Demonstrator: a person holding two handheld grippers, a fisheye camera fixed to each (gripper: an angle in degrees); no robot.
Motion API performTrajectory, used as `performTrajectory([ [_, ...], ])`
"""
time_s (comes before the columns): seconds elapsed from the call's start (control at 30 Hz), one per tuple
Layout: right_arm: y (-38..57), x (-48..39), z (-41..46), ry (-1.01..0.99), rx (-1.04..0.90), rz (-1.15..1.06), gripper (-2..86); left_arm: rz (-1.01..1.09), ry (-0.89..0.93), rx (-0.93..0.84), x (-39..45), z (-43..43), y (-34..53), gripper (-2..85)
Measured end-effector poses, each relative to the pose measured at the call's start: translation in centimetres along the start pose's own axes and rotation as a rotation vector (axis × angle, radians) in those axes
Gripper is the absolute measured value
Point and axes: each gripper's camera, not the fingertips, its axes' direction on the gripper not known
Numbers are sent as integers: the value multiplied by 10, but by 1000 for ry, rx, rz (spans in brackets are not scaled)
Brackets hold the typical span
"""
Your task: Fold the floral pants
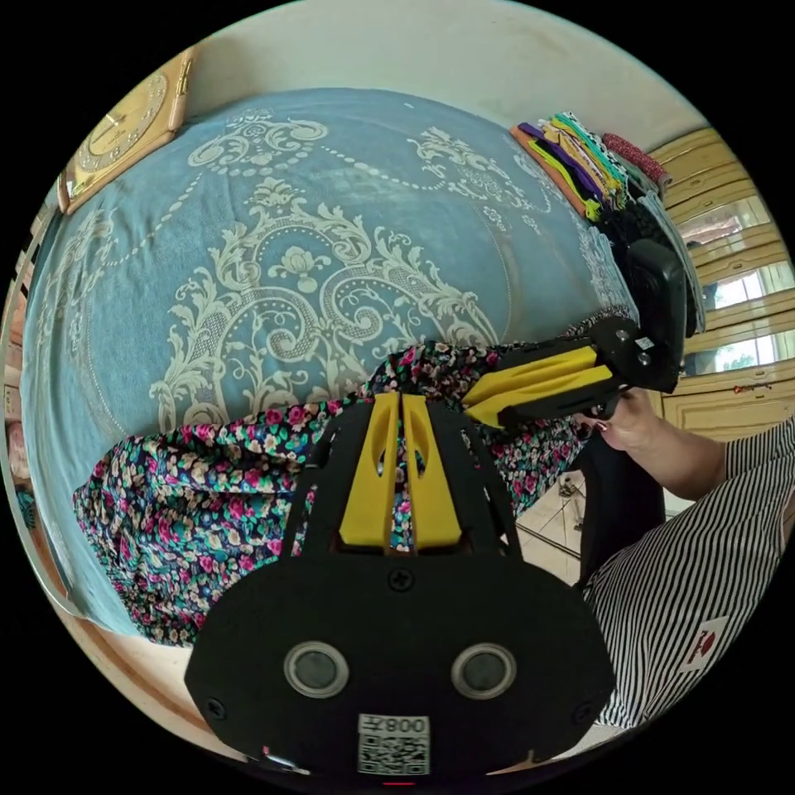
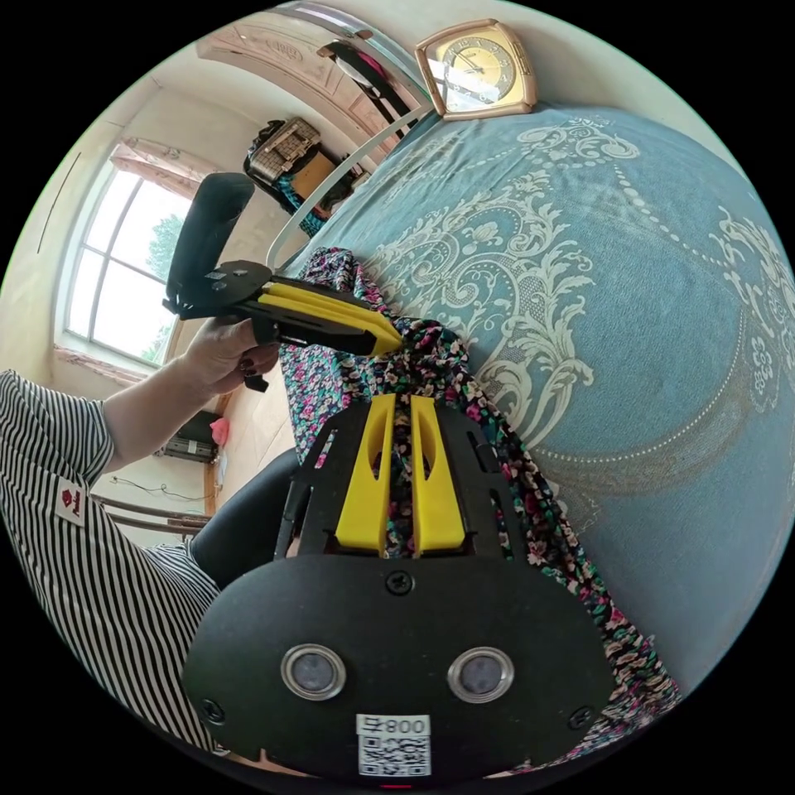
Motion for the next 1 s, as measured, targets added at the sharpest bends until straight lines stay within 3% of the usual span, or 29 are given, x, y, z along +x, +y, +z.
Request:
performTrajectory([
  [0.43, -23, 0, -32, -2, 109, 44, 41, -46, 93, 195, -7, -40, 21, 2],
  [0.7, -50, -50, -17, 329, 0, -270, 69, -52, 112, 214, -8, -45, 30, 2],
  [1.0, -65, -68, -6, 419, -2, -426, 33, -67, 140, 244, -10, -50, 42, 2],
])
